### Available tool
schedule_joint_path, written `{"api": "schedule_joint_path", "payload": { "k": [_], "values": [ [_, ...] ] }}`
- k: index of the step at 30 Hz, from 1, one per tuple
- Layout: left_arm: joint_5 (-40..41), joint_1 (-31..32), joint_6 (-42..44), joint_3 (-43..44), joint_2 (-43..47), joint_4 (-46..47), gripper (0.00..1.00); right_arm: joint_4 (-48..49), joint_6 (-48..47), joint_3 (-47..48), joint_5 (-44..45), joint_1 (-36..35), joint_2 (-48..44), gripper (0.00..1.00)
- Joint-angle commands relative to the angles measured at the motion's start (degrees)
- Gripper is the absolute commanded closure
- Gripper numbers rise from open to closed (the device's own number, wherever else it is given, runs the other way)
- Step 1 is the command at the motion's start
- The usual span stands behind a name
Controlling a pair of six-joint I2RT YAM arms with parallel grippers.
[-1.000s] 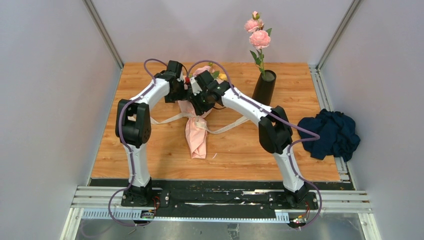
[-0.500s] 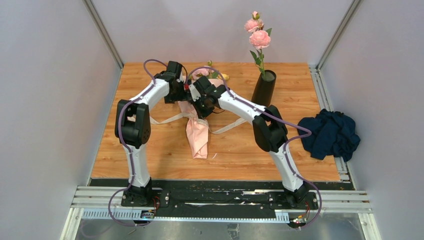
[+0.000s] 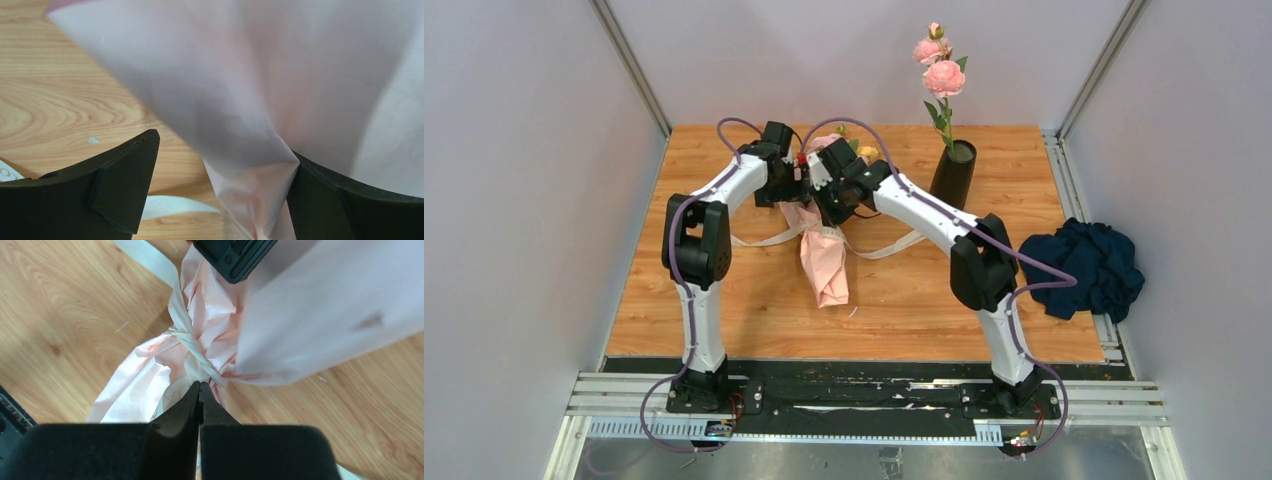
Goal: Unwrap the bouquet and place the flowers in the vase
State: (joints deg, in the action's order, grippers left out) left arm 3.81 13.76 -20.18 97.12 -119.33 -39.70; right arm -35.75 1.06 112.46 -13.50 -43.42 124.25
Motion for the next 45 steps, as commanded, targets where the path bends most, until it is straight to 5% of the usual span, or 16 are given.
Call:
{"api": "schedule_joint_path", "payload": {
  "k": [1,16,20,27,31,35,45],
  "values": [
    [4.1,0.3,-0.2,0.4,-3.5,-2.1,0.00,-2.7,1.8,-1.7,0.8,-0.7,-8.5,1.00],
    [3.7,-0.3,-0.6,1.6,-5.6,-2.3,0.00,-1.7,3.7,-8.8,1.9,-0.6,-9.7,1.00],
    [3.1,-0.3,-0.7,1.0,-5.1,-2.2,0.00,-3.0,2.9,-5.2,0.5,-0.8,-4.4,0.80],
    [2.4,-0.3,-0.6,-0.2,-3.8,-2.1,0.00,-3.7,1.6,-0.8,0.9,-0.7,2.1,0.75],
    [1.5,-0.3,-0.7,-1.2,-2.8,-1.7,0.00,-3.8,1.3,0.9,1.0,-0.7,4.2,0.77],
    [1.6,-0.3,-0.5,-2.0,-2.6,-1.7,0.00,-4.1,1.6,2.4,0.7,-0.6,4.2,1.00],
    [0.9,-0.3,-0.7,-0.8,-4.1,-1.8,0.00,-5.8,1.6,3.1,-0.5,-0.9,-4.0,1.00]
  ]
}}
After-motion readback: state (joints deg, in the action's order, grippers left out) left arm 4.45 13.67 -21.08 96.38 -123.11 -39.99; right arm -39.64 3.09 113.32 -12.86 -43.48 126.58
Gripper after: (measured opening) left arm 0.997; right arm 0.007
